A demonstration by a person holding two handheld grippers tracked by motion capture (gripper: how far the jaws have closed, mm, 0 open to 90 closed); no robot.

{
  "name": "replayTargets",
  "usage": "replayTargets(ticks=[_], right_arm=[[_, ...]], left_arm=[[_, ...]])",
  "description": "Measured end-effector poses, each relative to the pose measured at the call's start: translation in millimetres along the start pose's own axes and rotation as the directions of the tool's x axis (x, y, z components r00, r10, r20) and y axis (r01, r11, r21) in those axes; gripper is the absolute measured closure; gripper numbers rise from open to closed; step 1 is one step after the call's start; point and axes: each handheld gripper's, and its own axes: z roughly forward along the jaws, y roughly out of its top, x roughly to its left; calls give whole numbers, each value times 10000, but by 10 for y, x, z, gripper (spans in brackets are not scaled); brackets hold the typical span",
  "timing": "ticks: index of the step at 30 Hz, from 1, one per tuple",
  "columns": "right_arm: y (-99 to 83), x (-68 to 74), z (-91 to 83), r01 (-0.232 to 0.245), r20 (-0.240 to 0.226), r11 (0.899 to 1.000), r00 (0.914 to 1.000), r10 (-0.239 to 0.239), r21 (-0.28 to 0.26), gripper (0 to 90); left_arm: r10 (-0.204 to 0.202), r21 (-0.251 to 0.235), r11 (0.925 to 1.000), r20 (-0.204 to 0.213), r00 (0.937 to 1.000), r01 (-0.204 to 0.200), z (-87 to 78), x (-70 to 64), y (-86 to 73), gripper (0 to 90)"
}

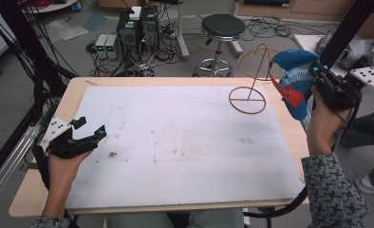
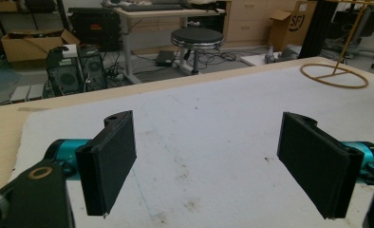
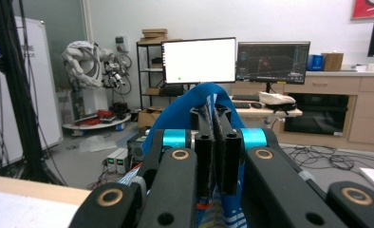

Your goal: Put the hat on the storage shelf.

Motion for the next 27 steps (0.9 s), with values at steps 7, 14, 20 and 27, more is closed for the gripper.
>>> replayTargets(ticks=[7, 14, 20, 27], right_arm=[[141, -12, 247, 94, 380, 10000, 9992, -94, -3, 883], [267, -27, 482, 27, 608, 10000, 9981, -29, 34, 883], [330, 10, 690, 322, 806, 9991, 9962, -344, 280, 883], [248, 78, 918, 477, 857, 9953, 9948, -549, 843, 883]], left_arm=[[48, -122, 9999, 23, 10000, -48, -26, 2, 33, 207], [-24, -4, 10000, 20, 10000, 24, 1, 18, 4, 206], [-10, -60, 10000, 45, 10000, 11, 0, 29, 18, 207], [3, -106, 9999, 89, 10000, -2, -5, 32, 31, 207]])
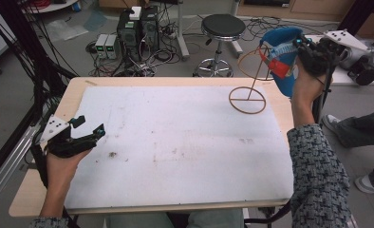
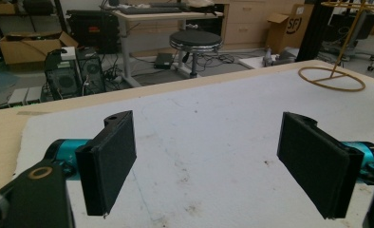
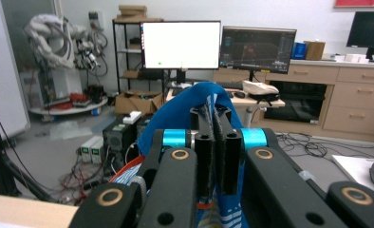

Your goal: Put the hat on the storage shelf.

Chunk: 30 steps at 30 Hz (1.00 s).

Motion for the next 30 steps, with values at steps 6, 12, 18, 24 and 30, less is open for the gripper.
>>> replayTargets(ticks=[6, 12, 18, 24, 30], right_arm=[[-64, 75, 154, 337, 29, 9989, 9994, -338, 317, 883], [-115, 102, 246, 381, 0, 9977, 9993, -382, 560, 882], [-155, 120, 327, 330, -92, 9967, 9994, -324, 747, 882], [-184, 154, 411, 283, -137, 9947, 9995, -271, 988, 882], [-232, 194, 489, 297, -293, 9923, 9992, -264, 1200, 882]], left_arm=[[-41, 92, 9999, 12, 10000, 41, 15, 13, -18, 207], [-8, 76, 10000, 28, 10000, 8, 13, 10, -11, 207], [-15, 92, 10000, 50, 10000, 15, 22, 13, -16, 207], [-41, 96, 9999, 68, 10000, 40, 26, 16, -16, 207], [-52, 115, 9999, 85, 10000, 51, 25, 24, -16, 207]])
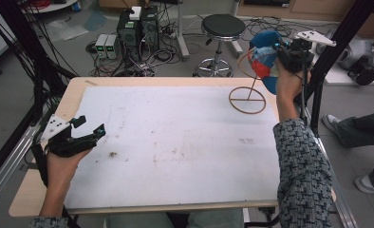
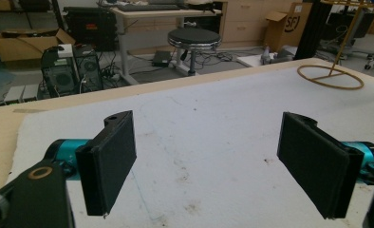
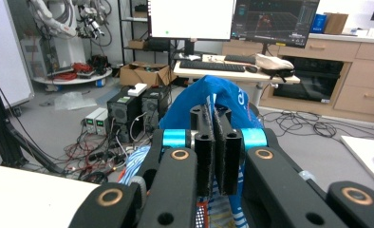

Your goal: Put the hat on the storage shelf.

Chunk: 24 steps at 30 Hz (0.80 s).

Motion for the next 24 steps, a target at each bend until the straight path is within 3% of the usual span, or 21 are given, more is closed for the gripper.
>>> replayTargets(ticks=[6, 15, 24], right_arm=[[-23, 57, 127, -7, -269, 9990, 9996, 19, 448, 882], [-66, 127, 253, 211, -312, 9968, 9993, -188, 771, 883], [-99, 180, 308, 44, -500, 9955, 9987, 3, 942, 883]], left_arm=[[-19, -8, 10000, 27, 10000, 19, -7, 11, 8, 207], [9, 19, 10000, 91, 10000, -9, 3, 2, 1, 207], [15, 22, 10000, 76, 10000, -15, 5, -1, 0, 207]])
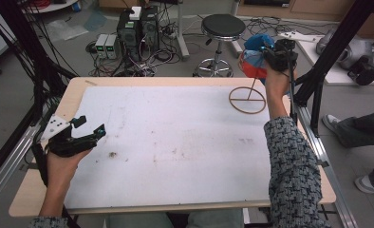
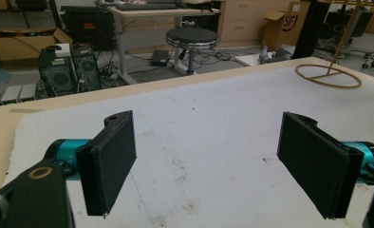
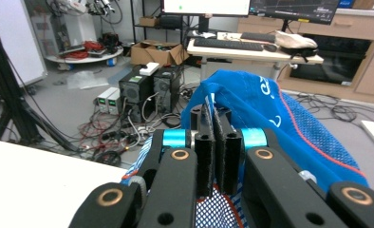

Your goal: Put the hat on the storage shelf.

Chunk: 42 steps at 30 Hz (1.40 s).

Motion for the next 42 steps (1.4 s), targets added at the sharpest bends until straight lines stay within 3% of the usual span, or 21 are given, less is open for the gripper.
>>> replayTargets(ticks=[12, 17, 25, 30, 42], right_arm=[[-30, 2, 61, -307, -376, 9993, 9988, 315, 230, 883], [-16, -4, 98, -396, -317, 9988, 9987, 404, 272, 883], [-32, 89, 172, -69, -270, 9988, 9996, 83, 491, 879], [-36, 71, 180, -27, -141, 9985, 9999, 35, 543, 872], [-53, 61, 201, -222, -10, 9976, 9998, 223, 652, 749]], left_arm=[[-11, 22, 10000, 36, 10000, 11, 16, -6, -5, 207], [-7, 40, 10000, 53, 10000, 7, 20, -10, -8, 207], [11, 36, 10000, 27, 10000, -12, 5, -1, -6, 207], [-32, 26, 10000, 20, 10000, 32, 5, 9, -13, 207], [-26, 40, 10000, 29, 10000, 26, 5, 7, -14, 207]])
